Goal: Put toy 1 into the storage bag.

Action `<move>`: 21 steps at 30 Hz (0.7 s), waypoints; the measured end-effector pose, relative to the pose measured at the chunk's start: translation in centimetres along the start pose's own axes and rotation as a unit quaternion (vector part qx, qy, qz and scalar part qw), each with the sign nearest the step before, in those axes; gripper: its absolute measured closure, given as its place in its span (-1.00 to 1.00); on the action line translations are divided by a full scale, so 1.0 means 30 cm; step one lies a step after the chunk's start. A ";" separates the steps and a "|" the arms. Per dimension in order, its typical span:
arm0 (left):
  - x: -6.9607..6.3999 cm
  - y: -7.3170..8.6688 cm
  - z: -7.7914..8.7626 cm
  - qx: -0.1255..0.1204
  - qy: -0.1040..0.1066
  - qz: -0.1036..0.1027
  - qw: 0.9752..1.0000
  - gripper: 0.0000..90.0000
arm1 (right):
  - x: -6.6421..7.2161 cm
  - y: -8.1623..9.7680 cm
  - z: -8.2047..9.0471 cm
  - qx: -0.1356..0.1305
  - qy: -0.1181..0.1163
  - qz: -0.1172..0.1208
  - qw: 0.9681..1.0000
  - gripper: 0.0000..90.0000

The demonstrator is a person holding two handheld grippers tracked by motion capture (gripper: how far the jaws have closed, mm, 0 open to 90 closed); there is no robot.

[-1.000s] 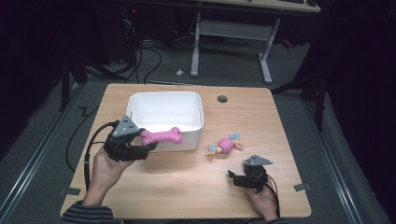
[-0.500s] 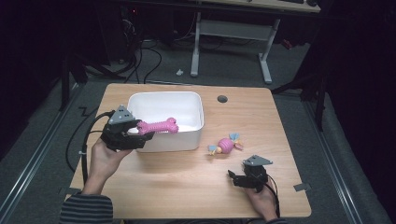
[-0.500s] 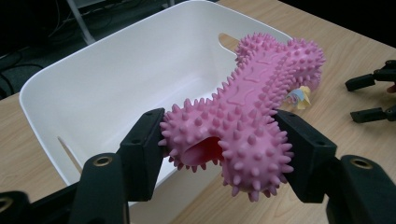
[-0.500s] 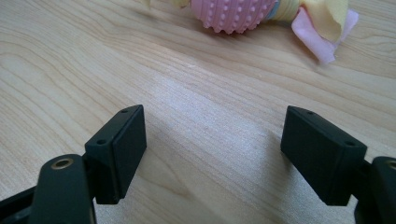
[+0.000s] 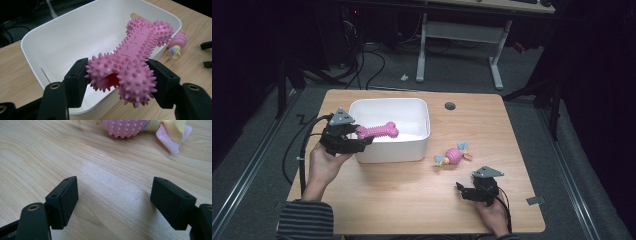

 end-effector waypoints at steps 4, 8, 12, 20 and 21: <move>0.011 0.005 -0.018 0.008 -0.001 0.006 1.000 -0.15 | 0.000 0.000 0.000 0.000 0.000 0.000 1.000 -0.50; 0.023 0.011 -0.033 0.015 -0.003 0.011 1.000 -0.15 | 0.000 0.000 0.000 0.000 0.000 0.000 1.000 -0.50; 0.032 0.017 -0.044 0.019 -0.007 0.015 1.000 -0.15 | 0.000 0.000 0.000 0.000 0.000 0.000 1.000 -0.50; 0.040 0.036 -0.059 0.035 -0.003 0.020 0.999 -0.16 | 0.000 0.000 0.000 0.000 0.000 0.000 1.000 -0.50; 0.041 0.039 -0.060 0.037 -0.002 0.020 0.999 -0.16 | 0.000 0.000 0.000 0.000 0.000 0.000 1.000 -0.50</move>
Point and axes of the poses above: each handheld gripper's, and its own axes: z roughly backward along the jaws, y roughly out of its underside, x roughly to its left, the point moved 10 cm from there along -z, roughly forward along the jaws, and after that the axes turned 14 degrees about z, right-handed, at the moved point
